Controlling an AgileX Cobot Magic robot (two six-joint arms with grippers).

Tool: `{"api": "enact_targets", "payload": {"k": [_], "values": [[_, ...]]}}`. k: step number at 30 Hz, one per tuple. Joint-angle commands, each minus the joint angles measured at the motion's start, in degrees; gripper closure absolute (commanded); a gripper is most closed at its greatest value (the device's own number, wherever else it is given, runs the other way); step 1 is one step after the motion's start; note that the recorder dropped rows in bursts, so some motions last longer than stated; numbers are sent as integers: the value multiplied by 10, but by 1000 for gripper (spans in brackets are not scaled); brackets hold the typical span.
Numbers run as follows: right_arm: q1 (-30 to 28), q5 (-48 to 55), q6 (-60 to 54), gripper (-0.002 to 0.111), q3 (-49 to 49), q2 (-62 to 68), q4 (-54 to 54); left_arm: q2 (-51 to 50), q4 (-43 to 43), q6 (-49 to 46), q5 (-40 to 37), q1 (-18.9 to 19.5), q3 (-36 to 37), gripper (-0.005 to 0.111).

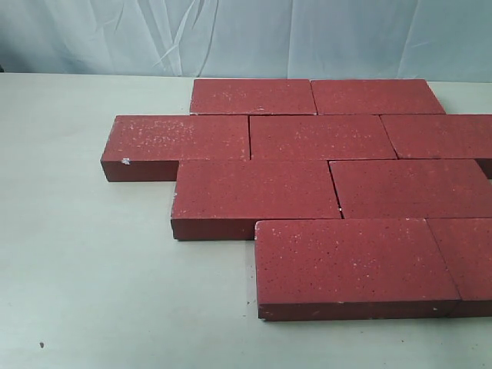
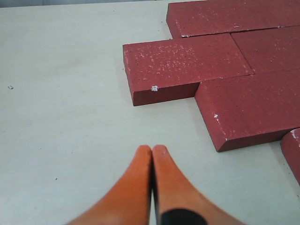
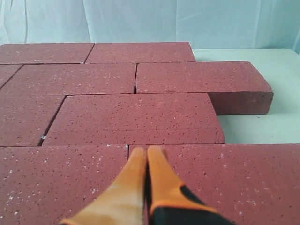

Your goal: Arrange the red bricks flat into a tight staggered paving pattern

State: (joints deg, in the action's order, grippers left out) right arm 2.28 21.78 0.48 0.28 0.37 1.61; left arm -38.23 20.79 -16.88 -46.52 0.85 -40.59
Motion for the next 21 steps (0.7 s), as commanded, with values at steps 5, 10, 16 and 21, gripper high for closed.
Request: {"api": "enact_targets", "payload": {"k": [5, 10, 16, 21], "values": [[-3, -10, -5, 109, -3, -4, 0, 5, -1, 0, 2, 1, 4, 107], [-3, -10, -5, 109, -3, -4, 0, 5, -1, 0, 2, 1, 4, 107], [-3, -10, -5, 109, -3, -4, 0, 5, -1, 0, 2, 1, 4, 107], [-3, -10, -5, 109, -3, -4, 0, 9, -5, 0, 2, 1, 4, 107]]}}
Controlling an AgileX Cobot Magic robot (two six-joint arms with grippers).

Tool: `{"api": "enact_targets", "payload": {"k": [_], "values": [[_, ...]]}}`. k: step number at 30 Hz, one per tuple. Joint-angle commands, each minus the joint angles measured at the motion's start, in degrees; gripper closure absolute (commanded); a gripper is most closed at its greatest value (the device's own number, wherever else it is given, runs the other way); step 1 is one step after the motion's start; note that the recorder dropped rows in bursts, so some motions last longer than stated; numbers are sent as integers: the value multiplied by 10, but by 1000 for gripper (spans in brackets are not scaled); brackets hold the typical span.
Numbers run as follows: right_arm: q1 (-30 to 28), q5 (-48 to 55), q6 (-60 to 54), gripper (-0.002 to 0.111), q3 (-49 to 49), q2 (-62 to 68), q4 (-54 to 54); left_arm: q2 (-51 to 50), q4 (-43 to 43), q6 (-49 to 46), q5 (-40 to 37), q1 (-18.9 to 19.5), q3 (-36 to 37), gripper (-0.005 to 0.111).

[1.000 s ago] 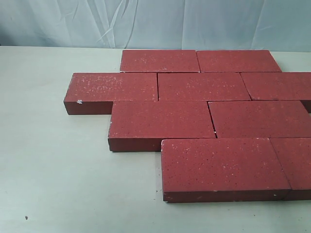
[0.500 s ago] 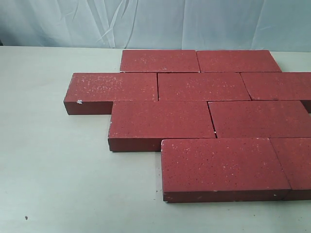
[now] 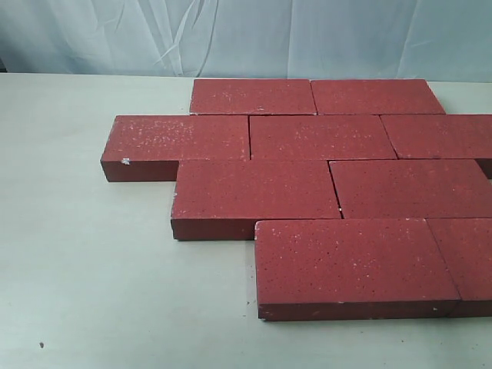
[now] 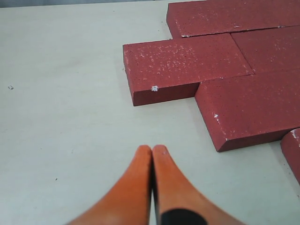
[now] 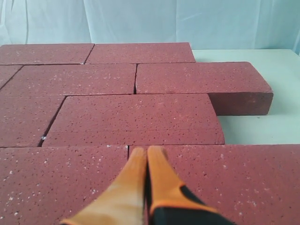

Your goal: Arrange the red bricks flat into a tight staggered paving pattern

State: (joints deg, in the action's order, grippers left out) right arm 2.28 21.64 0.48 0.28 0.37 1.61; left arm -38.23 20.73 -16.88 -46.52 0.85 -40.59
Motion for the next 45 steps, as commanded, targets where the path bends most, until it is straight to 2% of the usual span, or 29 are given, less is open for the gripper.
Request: {"api": "enact_targets", "payload": {"k": [1, 15, 21, 27, 32, 34, 35, 38, 45], "values": [[-3, -9, -5, 109, -3, -4, 0, 17, -4, 0, 3, 1, 4, 107], [-3, -7, -5, 109, -3, -4, 5, 165, -117, -1, 25, 2, 14, 107], [-3, -7, -5, 109, -3, -4, 5, 244, -129, 0, 164, 2, 137, 107], [-3, -9, -5, 109, -3, -4, 2, 311, -123, 2, 337, 2, 303, 107], [-3, -9, -5, 109, -3, -4, 2, 363, -112, 3, 412, 2, 389, 107], [-3, -9, -5, 109, -3, -4, 2, 382, -111, 3, 416, 2, 406, 107], [-3, -9, -5, 109, -3, -4, 2, 382, -121, 2, 369, 2, 406, 107], [-3, -9, -5, 109, -3, -4, 2, 382, -124, 2, 329, 2, 406, 107], [-3, -9, -5, 109, -3, -4, 2, 382, -122, 4, 328, 2, 406, 107]]}}
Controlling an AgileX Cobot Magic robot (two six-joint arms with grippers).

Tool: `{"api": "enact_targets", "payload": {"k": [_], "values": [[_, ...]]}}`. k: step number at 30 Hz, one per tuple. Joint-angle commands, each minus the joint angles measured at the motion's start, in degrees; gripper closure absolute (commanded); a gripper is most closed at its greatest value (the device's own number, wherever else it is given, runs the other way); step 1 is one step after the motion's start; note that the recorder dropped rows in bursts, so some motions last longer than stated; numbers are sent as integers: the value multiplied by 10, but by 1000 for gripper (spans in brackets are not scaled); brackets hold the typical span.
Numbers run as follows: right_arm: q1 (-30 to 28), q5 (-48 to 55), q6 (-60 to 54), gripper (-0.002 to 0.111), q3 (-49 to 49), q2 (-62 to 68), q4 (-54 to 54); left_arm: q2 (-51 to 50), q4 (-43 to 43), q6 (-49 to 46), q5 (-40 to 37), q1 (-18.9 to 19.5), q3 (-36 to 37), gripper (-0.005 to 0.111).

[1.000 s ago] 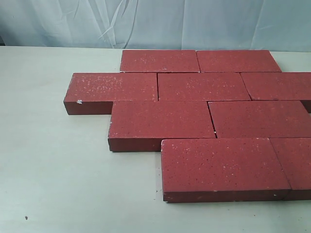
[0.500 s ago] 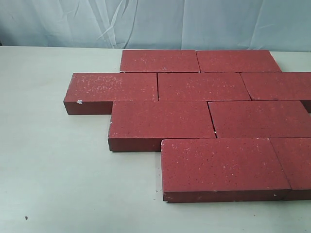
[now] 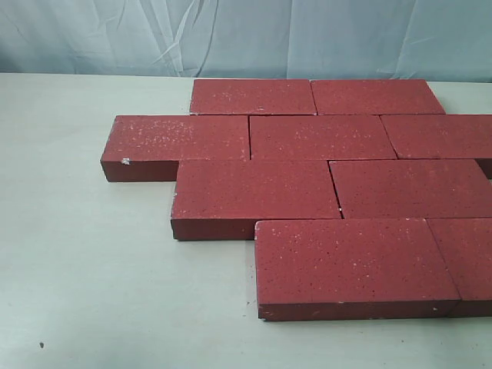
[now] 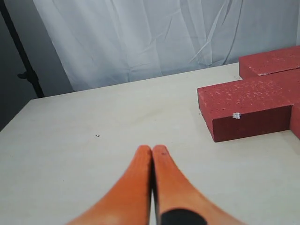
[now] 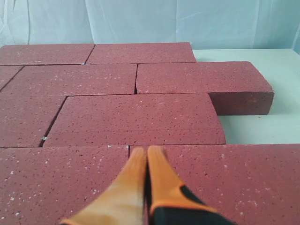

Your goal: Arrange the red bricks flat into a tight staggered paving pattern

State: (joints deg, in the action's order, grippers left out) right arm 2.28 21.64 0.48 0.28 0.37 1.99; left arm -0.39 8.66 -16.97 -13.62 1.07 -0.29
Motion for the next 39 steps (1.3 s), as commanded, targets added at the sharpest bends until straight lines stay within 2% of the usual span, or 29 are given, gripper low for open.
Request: {"api": "enact_targets", "payload": {"k": [1, 6, 12, 39], "values": [[-3, -9, -5, 109, -3, -4, -2, 4, -2, 4, -2, 0, 3, 107], [-3, -7, -5, 109, -3, -4, 4, 4, -3, 21, -1, 0, 3, 107], [-3, -7, -5, 109, -3, -4, 4, 4, -71, 121, -1, 0, 3, 107], [-3, -8, -5, 109, -3, -4, 0, 4, -74, 155, 3, 0, 3, 107]]}}
